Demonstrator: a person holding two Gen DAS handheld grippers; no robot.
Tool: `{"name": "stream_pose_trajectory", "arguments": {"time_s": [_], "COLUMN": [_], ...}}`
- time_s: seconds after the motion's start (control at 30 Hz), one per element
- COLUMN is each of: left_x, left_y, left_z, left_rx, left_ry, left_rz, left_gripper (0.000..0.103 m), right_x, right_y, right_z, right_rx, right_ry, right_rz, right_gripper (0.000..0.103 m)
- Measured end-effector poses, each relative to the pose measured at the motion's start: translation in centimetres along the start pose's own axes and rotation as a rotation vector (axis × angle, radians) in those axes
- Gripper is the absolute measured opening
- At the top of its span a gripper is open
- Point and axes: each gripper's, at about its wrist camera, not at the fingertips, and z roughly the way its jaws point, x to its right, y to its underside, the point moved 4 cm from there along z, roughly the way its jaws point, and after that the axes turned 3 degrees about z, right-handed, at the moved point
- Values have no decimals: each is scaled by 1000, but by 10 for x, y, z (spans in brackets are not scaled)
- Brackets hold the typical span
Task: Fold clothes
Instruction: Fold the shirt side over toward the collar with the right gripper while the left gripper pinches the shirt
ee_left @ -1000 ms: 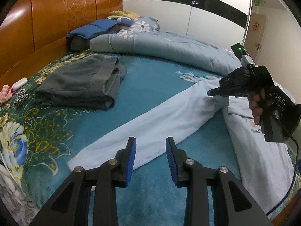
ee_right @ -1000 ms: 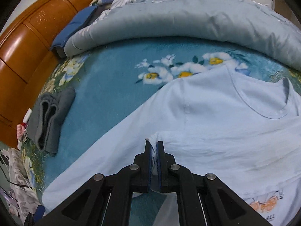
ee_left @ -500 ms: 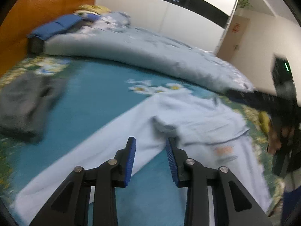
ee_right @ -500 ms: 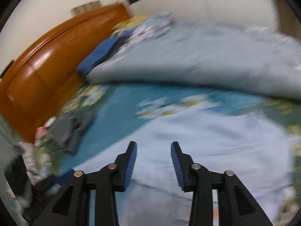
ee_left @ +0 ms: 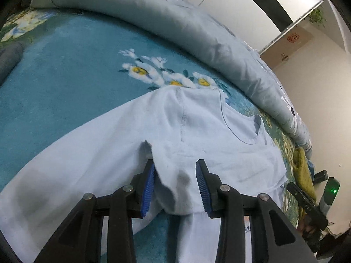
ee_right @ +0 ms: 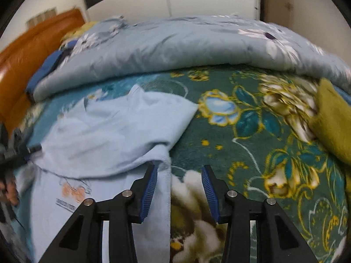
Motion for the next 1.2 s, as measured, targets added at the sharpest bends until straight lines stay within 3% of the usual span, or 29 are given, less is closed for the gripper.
{"name": "stream_pose_trajectory", "arguments": {"time_s": [0.2, 0.3, 0.37, 0.43, 0.6, 0.67, 0.8, 1.03, 1.2], "left_x": [-3, -4, -1, 4, 27, 29, 14, 2, 6], "left_y": [0, -2, -4, -8, -28, -29, -16, -9, -7], "left_z": [4, 6, 7, 7, -23, -18, 5, 19, 5], "left_rx": [8, 15, 22, 36, 179, 159, 80, 39, 40], "left_ry": [-5, -18, -14, -27, -41, -76, -133, -140, -101], "left_rz": [2, 5, 12, 34, 143, 185, 193, 158, 143], "left_gripper": [35, 8, 4, 3, 3, 3, 3, 4, 5], "right_x": [-14, -12, -11, -11, -6, -3, -10, -10, -13], "right_y": [5, 3, 2, 1, 1, 7, 29, 30, 27], "right_z": [13, 11, 10, 9, -10, -15, 2, 8, 4], "right_rx": [21, 41, 53, 61, 135, 144, 75, 50, 50], "right_ry": [18, -4, -20, -31, -29, -37, 12, 18, 24], "right_rz": [-67, -41, -25, -19, -17, -22, -99, -94, -93], "right_gripper": [45, 24, 11, 7, 6, 6, 6, 6, 7]}}
